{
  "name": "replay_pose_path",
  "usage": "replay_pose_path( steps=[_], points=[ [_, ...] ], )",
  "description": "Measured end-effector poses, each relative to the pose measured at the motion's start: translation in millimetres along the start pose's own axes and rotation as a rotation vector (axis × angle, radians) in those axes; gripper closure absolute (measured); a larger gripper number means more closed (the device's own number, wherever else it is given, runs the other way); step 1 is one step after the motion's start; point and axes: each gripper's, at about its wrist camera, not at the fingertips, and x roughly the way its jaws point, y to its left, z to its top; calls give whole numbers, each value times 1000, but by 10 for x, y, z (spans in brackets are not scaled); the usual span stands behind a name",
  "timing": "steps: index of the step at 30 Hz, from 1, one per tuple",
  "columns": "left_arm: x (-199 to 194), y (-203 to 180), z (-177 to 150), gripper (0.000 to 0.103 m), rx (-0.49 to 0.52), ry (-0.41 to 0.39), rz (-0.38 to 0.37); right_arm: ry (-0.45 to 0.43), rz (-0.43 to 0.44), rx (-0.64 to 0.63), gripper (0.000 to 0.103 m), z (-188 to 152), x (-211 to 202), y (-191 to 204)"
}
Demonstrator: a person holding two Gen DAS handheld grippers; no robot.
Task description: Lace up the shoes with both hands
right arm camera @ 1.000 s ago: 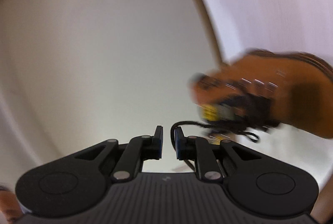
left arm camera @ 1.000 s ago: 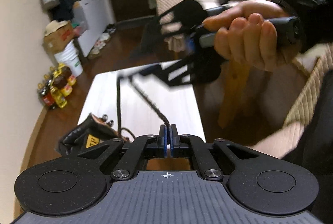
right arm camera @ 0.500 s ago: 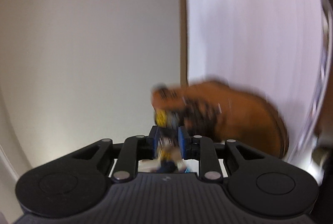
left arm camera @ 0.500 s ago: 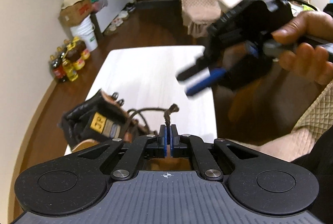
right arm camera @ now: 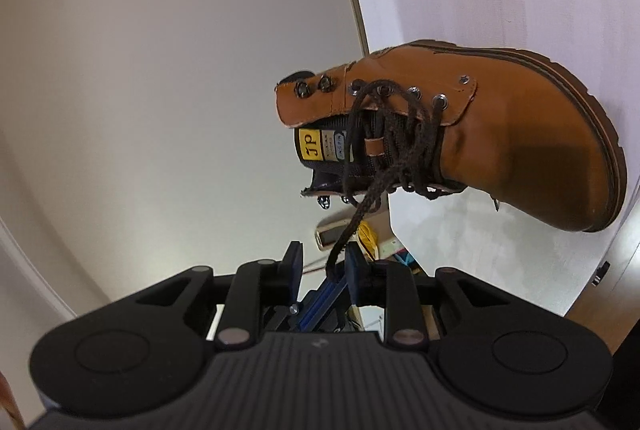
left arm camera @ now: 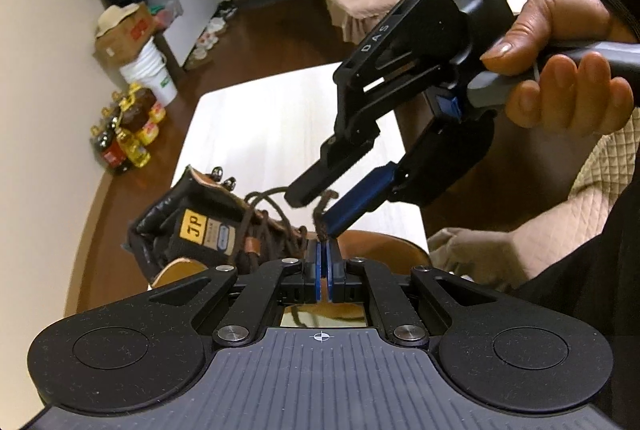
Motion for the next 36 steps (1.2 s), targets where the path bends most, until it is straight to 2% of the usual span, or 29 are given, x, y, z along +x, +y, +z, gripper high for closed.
replay_pose_path(
  steps=[2, 3, 5, 9, 12, 16, 18, 22, 26, 27, 29, 32, 33, 36],
  points=[
    [-9, -66, -28, 100, -6, -3, 1, 8, -24, -29, 88, 4, 23, 44],
    [-14, -85, -35, 100, -15, -7, -2, 7, -44, -44, 97, 11, 35, 57],
    [-7, -81, -26, 100, -21, -8, 1, 3, -73, -67, 99, 29, 40, 78],
    [1, -27, -22, 93, -69, 0, 20, -60, -27, -81, 99, 124, -93, 215],
    [-18, 42, -60, 93, -113, 11, 46, -235, 24, -159, 99, 245, -480, 510],
    [-12, 186, -154, 92, -189, 61, 108, -591, 48, -362, 99, 260, -1254, 1049],
    [3, 256, -165, 92, -227, 84, 133, -644, 33, -412, 99, 222, -1367, 1151],
    [70, 429, -151, 75, -333, 133, 173, -535, -6, -372, 99, 232, -1071, 975],
    [163, 654, -124, 69, -575, 154, 142, -367, -42, -302, 99, 203, -460, 597],
    [165, 669, -132, 67, -596, 156, 141, -335, -48, -291, 99, 195, -331, 522],
    [160, 704, -141, 59, -682, 157, 149, -293, -53, -281, 99, 188, -171, 442],
    [145, 774, -190, 58, -841, 168, 191, -244, -83, -300, 99, 188, 26, 358],
    [135, 786, -202, 58, -863, 166, 190, -236, -95, -307, 99, 199, 86, 338],
    [40, 880, -289, 56, -1022, 125, 151, -225, -107, -324, 99, 226, 154, 296]
  ],
)
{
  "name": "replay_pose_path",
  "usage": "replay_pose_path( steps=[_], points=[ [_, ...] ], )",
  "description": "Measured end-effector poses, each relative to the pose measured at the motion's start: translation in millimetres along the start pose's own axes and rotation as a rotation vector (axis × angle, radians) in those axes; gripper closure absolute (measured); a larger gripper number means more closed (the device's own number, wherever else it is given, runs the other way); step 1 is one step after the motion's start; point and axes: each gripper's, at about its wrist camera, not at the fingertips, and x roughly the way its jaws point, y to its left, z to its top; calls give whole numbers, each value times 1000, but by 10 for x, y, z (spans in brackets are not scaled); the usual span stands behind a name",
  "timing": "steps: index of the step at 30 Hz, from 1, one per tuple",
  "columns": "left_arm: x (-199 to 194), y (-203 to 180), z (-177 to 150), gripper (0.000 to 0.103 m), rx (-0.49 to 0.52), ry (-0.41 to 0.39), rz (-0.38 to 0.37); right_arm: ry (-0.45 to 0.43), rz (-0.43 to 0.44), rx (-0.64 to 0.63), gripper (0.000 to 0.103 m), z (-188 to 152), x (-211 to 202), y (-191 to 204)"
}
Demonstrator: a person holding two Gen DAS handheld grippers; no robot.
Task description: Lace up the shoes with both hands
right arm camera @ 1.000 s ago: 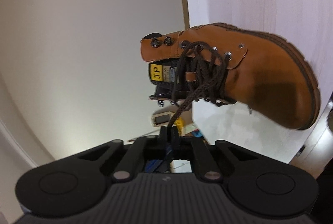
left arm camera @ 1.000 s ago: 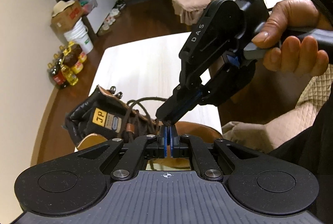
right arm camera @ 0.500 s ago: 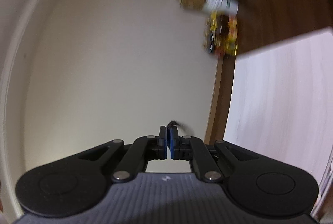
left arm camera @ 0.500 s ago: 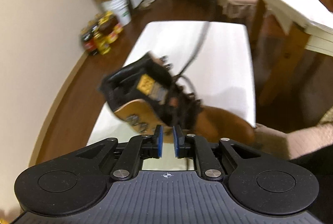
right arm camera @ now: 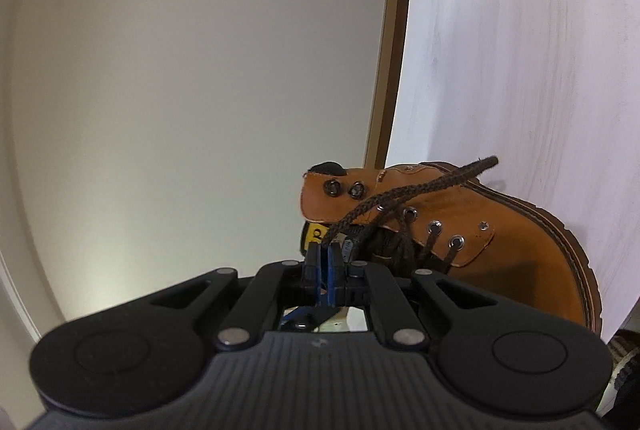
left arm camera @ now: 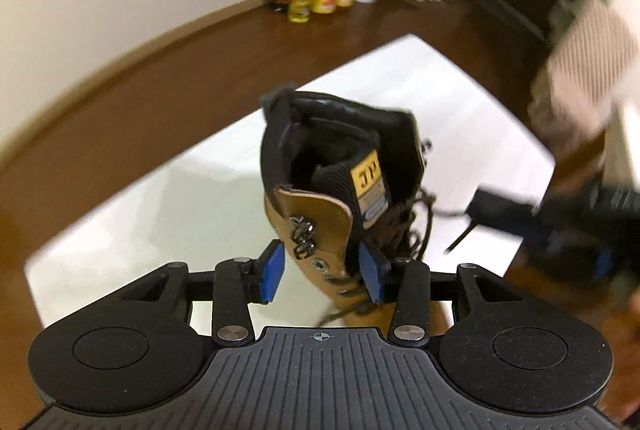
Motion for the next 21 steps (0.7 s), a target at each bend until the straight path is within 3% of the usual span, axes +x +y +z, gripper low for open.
replay_pose_path(
  steps=[3, 8, 15, 21],
  points=[
    [-14, 176, 38, 48, -170, 13, -72, 13, -4, -33, 99, 5, 115, 17],
    [67, 445, 40, 44, -363, 44, -106, 28, 1, -50, 99, 6, 184, -4],
    [-35, 398, 4, 65, -225, 59, -104, 31, 26, -15, 99, -75, 390, -74],
    [-115, 448, -10, 71, -182, 64, -115, 29, 32, 5, 99, -148, 572, -163]
  ],
)
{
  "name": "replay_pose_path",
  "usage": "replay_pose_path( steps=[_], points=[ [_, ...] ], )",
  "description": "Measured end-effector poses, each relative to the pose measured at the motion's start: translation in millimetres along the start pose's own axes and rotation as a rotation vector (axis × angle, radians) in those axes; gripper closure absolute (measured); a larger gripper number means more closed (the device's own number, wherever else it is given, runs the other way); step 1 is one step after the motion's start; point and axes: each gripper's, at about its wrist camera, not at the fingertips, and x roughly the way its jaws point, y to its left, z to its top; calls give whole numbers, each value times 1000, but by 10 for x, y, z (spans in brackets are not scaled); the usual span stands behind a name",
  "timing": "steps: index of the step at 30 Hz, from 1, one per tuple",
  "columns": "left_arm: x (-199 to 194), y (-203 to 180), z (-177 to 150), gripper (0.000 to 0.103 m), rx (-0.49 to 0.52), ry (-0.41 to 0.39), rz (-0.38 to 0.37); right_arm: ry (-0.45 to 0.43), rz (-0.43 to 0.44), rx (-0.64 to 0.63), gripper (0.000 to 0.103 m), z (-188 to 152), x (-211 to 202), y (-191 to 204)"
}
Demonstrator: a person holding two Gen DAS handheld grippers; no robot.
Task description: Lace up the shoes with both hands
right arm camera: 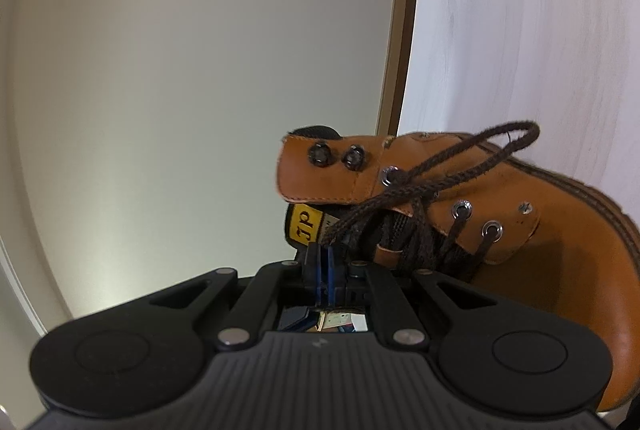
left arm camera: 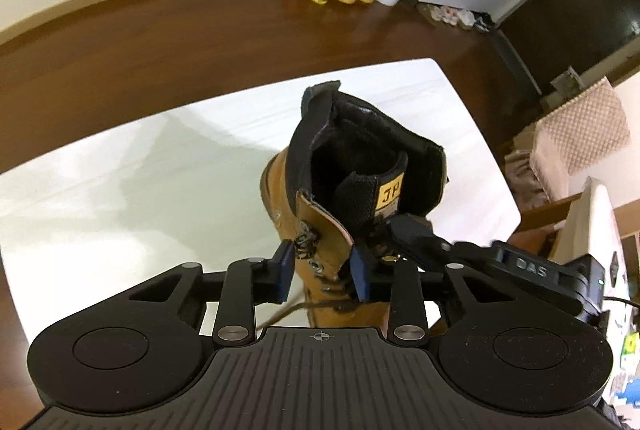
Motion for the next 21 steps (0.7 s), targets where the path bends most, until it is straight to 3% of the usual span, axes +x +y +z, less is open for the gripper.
replay_pose_path(
  steps=[21],
  points=[
    [123, 110, 71, 64, 17, -5, -44, 22, -98, -143, 99, -181, 267, 9]
  ],
)
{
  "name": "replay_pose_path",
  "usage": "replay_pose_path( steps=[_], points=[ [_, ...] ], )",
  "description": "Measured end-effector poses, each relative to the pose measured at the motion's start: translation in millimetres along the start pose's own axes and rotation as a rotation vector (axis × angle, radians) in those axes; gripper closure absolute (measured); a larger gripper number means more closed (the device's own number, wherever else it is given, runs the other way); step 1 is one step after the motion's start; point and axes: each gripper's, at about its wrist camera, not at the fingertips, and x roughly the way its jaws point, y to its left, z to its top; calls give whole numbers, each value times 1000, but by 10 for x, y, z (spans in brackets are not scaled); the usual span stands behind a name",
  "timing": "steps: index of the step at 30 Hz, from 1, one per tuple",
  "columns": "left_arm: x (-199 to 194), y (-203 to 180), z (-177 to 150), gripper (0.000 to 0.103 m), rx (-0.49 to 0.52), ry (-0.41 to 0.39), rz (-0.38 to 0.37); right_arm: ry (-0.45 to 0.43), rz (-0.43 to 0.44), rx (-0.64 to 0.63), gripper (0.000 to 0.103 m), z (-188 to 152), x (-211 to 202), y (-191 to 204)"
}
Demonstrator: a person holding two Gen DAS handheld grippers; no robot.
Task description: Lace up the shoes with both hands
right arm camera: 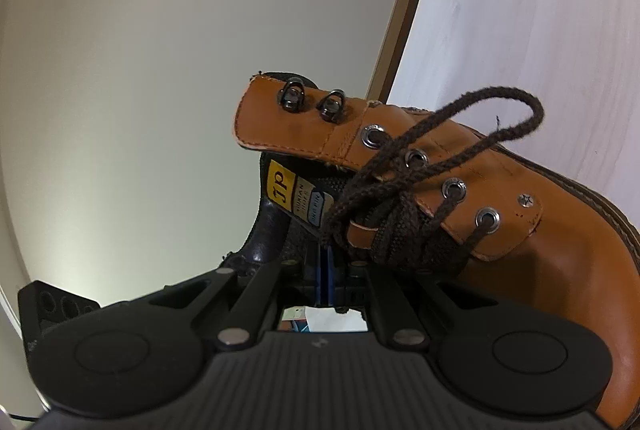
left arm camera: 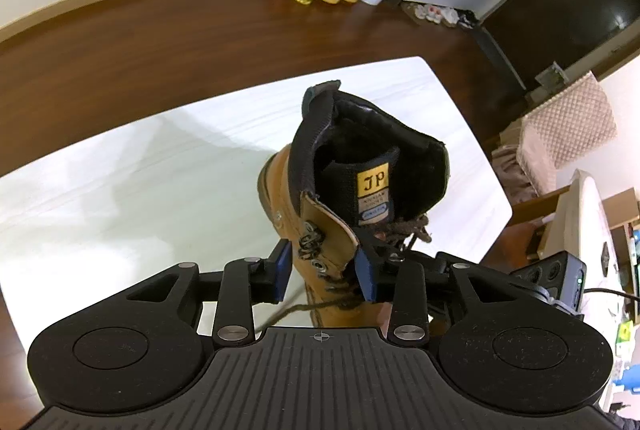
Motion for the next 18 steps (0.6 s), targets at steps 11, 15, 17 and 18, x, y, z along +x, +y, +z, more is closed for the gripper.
replay_pose_path(
  steps=[11, 15, 17, 18],
  points=[
    [23, 22, 16, 63, 6, -2, -6, 25, -6, -18, 99, 66, 35, -44],
    [35, 25, 20, 62, 7, -4, -5, 37, -2, -11, 98, 83, 95, -61],
    [41, 27, 21, 62, 7, -6, -5, 38, 1, -1, 98, 91, 132, -68],
    [44, 28, 20, 61, 9, -8, -4, 39, 3, 3, 98, 92, 151, -70]
  ],
)
